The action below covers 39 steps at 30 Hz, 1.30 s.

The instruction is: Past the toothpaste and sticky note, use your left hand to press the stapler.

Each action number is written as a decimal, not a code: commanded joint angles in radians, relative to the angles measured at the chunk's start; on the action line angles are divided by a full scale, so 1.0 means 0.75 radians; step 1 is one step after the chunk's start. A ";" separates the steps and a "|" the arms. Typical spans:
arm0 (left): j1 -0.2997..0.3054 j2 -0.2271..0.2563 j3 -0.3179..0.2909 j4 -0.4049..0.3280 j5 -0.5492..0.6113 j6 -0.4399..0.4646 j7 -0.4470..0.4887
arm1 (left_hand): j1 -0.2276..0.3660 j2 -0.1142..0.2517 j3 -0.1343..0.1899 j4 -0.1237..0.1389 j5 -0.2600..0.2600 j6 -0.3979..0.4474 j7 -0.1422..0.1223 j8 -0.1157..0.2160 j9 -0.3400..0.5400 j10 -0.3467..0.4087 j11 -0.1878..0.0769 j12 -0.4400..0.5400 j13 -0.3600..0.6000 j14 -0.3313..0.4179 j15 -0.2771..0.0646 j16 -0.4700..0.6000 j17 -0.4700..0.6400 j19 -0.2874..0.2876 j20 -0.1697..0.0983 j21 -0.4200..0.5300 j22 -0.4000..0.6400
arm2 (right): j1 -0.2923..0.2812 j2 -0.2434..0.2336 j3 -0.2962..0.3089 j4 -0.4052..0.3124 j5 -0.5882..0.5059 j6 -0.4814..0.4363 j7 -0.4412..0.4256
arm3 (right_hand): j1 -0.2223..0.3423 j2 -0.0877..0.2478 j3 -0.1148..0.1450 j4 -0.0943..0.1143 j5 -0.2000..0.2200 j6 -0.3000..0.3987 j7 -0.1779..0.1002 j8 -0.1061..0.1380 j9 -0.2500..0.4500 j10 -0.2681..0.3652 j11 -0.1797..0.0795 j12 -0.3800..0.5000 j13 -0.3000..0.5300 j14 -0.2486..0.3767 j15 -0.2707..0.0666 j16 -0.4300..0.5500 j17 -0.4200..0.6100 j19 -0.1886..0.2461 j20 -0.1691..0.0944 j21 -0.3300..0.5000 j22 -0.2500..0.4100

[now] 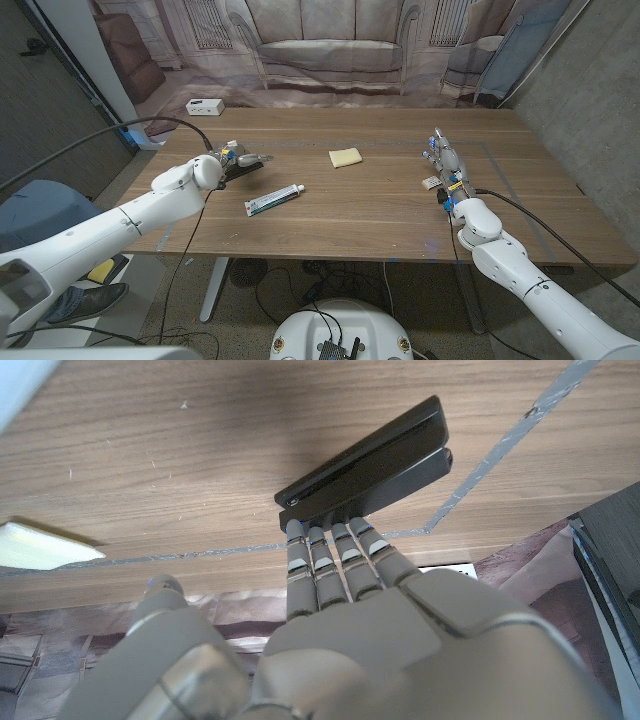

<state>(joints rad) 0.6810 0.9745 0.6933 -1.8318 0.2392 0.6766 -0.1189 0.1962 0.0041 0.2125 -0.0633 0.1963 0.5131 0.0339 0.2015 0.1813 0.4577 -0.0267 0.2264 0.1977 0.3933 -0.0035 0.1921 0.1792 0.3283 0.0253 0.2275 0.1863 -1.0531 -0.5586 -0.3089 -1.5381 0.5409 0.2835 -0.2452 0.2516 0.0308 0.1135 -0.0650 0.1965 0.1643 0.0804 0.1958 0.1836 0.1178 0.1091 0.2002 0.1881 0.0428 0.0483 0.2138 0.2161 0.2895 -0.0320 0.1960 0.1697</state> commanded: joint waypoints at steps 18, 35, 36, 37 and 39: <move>0.024 0.000 -0.037 -0.044 -0.009 0.056 0.090 | 0.008 0.020 0.006 -0.015 0.002 0.005 -0.001 -0.001 0.002 0.014 0.010 0.000 0.003 0.011 0.007 0.006 0.003 0.018 -0.005 0.003 0.004 | 0.005 -0.008 0.003 0.011 0.014 -0.017 0.017 | 0.007 0.012 -0.002 -0.008 -0.003 0.015 0.000 0.000 0.005 0.009 0.009 0.000 0.005 0.006 0.009 0.000 0.007 0.005 0.007 0.001 0.005; 0.065 0.015 -0.072 -0.112 -0.025 0.107 0.161 | 0.013 0.026 0.010 -0.019 0.001 0.006 0.000 -0.003 0.002 0.015 0.009 -0.003 0.004 0.014 0.011 0.005 0.003 0.023 -0.003 0.003 0.004 | 0.002 -0.005 0.007 0.028 0.023 0.007 0.030 | 0.007 0.014 -0.001 -0.010 -0.003 0.015 0.000 0.000 0.005 0.007 0.008 -0.001 0.005 0.006 0.009 -0.001 0.007 0.005 0.006 0.001 0.004; 0.068 0.014 -0.074 -0.117 -0.025 0.119 0.166 | 0.013 0.027 0.010 -0.019 0.001 0.006 0.000 -0.003 0.002 0.015 0.008 -0.004 0.004 0.014 0.010 0.005 0.003 0.023 -0.003 0.002 0.004 | 0.002 -0.006 0.007 0.028 0.022 0.010 0.033 | 0.007 0.014 -0.001 -0.010 -0.003 0.015 0.000 0.000 0.005 0.007 0.008 -0.001 0.005 0.007 0.009 -0.001 0.007 0.005 0.007 0.001 0.004; 0.069 0.016 -0.074 -0.122 -0.026 0.123 0.168 | 0.013 0.027 0.010 -0.019 0.001 0.006 0.000 -0.003 0.002 0.015 0.008 -0.004 0.004 0.014 0.010 0.005 0.003 0.023 -0.003 0.002 0.004 | 0.000 -0.006 0.009 0.028 0.025 0.010 0.034 | 0.008 0.014 -0.001 -0.010 -0.003 0.015 0.000 0.000 0.005 0.008 0.009 -0.001 0.005 0.007 0.009 -0.001 0.007 0.005 0.007 0.001 0.004; 0.074 0.018 -0.078 -0.129 -0.029 0.126 0.175 | 0.014 0.027 0.010 -0.020 0.001 0.006 0.000 -0.004 0.002 0.014 0.008 -0.004 0.004 0.015 0.011 0.005 0.003 0.023 -0.003 0.002 0.004 | -0.002 -0.010 0.009 0.028 0.021 0.012 0.034 | 0.008 0.014 -0.001 -0.010 -0.003 0.015 0.000 0.000 0.005 0.008 0.009 -0.001 0.005 0.007 0.008 -0.001 0.007 0.005 0.007 0.001 0.004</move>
<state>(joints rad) 0.7187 0.9808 0.6500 -1.8971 0.2238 0.7499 -0.0181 0.2069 0.0147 0.2169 -0.0760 0.1963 0.5128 0.0338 0.2013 0.1813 0.4647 -0.0236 0.2263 0.1987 0.4024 -0.0054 0.1924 0.1813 0.3397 0.0272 0.2286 0.1858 -1.0485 -0.5620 -0.3061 -1.5201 0.5540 0.2825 -0.2256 0.2556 0.0347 0.1108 -0.0675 0.1965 0.1679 0.0839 0.1958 0.1835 0.1231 0.1145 0.2002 0.1881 0.0464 0.0518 0.2138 0.2160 0.2895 -0.0320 0.1961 0.1697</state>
